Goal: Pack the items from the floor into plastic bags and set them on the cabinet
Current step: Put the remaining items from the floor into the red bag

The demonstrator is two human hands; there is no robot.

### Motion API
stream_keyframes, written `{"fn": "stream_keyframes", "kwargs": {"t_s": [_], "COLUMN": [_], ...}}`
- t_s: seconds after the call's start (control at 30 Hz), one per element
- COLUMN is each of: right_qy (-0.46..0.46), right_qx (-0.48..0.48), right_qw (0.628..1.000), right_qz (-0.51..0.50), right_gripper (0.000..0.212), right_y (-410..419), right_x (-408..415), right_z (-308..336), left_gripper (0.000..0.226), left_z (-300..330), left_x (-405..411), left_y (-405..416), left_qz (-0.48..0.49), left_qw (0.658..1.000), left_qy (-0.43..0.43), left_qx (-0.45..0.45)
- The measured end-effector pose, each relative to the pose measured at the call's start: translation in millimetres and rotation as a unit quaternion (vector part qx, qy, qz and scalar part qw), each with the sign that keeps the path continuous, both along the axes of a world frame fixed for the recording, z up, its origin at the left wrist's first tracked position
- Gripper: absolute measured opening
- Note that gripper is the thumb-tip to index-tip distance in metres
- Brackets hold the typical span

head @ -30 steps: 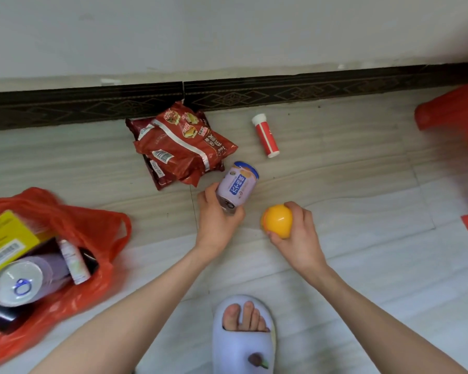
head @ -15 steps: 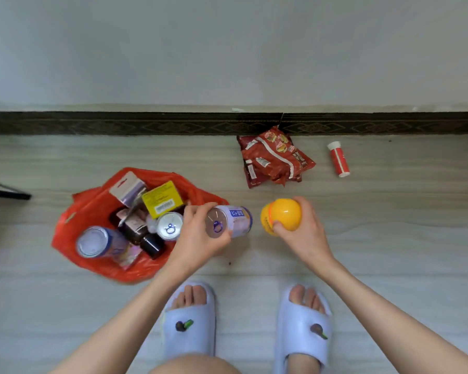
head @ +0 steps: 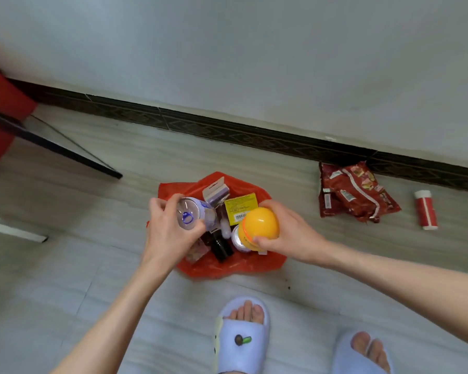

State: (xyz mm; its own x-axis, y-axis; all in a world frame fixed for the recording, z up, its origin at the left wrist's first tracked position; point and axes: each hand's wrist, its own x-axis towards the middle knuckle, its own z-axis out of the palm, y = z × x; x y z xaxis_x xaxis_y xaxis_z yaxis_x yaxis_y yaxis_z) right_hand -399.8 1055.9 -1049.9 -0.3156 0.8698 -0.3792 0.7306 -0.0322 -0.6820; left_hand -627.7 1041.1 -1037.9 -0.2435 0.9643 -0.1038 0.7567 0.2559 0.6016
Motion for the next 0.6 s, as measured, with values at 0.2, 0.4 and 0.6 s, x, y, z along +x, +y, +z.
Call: {"fn": "stream_keyframes", "kwargs": {"t_s": [0.2,0.4,0.6], "right_qy": [0.019,0.019,0.013], "right_qx": [0.005,0.023,0.072], "right_qw": [1.0,0.999,0.997], "right_qz": [-0.007,0.012,0.008], "right_gripper": [0.068,0.07,0.069], "right_y": [41.7,59.1,77.1], "right_x": [-55.4,-81.9,-92.2], "right_z": [-12.8,-34.0,-42.4], "left_gripper": [0.06,0.06,0.066], "left_z": [-18.2,-47.4,-74.5], "left_x": [-15.3,-38.1,-41.8], "left_y": [37.8,70.9,99.2], "left_qz": [-0.007,-0.037,-0.087], "left_qw": [0.997,0.996,0.992], "left_qy": [0.07,0.075,0.058], "left_qx": [-0.009,-0.03,-0.07]}}
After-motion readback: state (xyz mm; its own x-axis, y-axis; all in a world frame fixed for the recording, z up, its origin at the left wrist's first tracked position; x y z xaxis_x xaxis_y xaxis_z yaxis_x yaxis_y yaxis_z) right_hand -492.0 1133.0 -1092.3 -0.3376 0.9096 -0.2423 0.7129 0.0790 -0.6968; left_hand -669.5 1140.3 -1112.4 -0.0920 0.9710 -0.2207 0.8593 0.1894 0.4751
